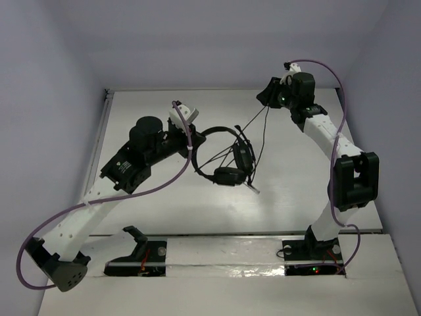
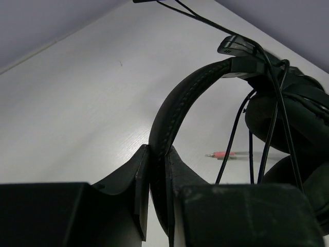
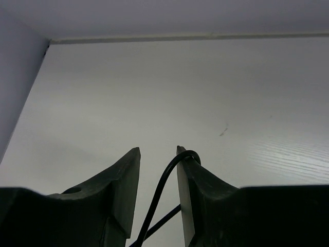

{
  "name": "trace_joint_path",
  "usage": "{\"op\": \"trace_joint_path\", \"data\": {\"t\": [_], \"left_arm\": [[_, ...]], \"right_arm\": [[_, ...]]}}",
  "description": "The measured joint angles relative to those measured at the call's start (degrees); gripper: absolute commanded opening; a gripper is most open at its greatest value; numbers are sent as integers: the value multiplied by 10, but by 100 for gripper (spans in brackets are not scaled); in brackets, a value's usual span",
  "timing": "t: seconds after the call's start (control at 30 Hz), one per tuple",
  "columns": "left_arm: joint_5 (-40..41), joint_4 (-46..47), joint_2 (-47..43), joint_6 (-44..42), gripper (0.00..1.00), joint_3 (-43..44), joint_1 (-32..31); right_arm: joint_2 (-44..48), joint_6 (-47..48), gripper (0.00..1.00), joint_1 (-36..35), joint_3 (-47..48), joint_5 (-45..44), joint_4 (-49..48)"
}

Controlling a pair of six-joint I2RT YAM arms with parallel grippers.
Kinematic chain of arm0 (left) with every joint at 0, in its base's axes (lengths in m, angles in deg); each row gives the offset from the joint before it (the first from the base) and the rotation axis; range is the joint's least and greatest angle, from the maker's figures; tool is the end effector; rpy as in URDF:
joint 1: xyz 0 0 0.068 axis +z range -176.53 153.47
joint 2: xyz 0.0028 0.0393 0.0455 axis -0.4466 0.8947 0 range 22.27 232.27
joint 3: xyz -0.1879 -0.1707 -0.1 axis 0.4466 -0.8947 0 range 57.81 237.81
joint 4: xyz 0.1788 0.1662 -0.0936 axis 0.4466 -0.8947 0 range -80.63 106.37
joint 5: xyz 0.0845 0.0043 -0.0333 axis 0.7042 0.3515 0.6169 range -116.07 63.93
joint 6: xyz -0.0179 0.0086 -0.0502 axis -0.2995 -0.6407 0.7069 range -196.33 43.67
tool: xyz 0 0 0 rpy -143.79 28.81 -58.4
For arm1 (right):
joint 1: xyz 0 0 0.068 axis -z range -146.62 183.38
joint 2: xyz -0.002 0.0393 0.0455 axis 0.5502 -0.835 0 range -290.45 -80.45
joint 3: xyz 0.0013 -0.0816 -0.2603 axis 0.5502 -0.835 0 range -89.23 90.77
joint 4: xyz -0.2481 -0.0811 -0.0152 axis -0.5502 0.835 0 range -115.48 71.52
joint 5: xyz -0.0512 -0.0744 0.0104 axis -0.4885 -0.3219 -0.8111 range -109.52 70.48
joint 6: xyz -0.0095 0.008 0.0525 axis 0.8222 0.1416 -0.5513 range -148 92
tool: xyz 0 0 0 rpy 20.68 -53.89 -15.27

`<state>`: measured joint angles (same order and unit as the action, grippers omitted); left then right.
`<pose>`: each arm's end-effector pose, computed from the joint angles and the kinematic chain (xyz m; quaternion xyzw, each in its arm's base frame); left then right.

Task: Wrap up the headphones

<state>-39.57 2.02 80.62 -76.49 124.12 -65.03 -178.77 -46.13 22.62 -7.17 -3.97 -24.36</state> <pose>0.1701 -0.1458 0.4194 0.3189 0.6726 -0.3001 0.5965 0.4045 0.0865 0.3314 -0.0286 0.8019 0.2520 0.5409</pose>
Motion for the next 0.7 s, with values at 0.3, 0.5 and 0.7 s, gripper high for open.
{"op": "trace_joint_path", "data": {"t": [0.3,0.5,0.7], "left_arm": [[-44,11,-25,12,0,2,0],[-93,56,-62,54,0,3,-4],[-94,92,-60,110,0,30,-5]], "right_arm": [[-42,-6,34,19,57,-5,23],[-73,2,23,27,59,-42,24],[-55,-3,23,29,-9,-26,10]]}}
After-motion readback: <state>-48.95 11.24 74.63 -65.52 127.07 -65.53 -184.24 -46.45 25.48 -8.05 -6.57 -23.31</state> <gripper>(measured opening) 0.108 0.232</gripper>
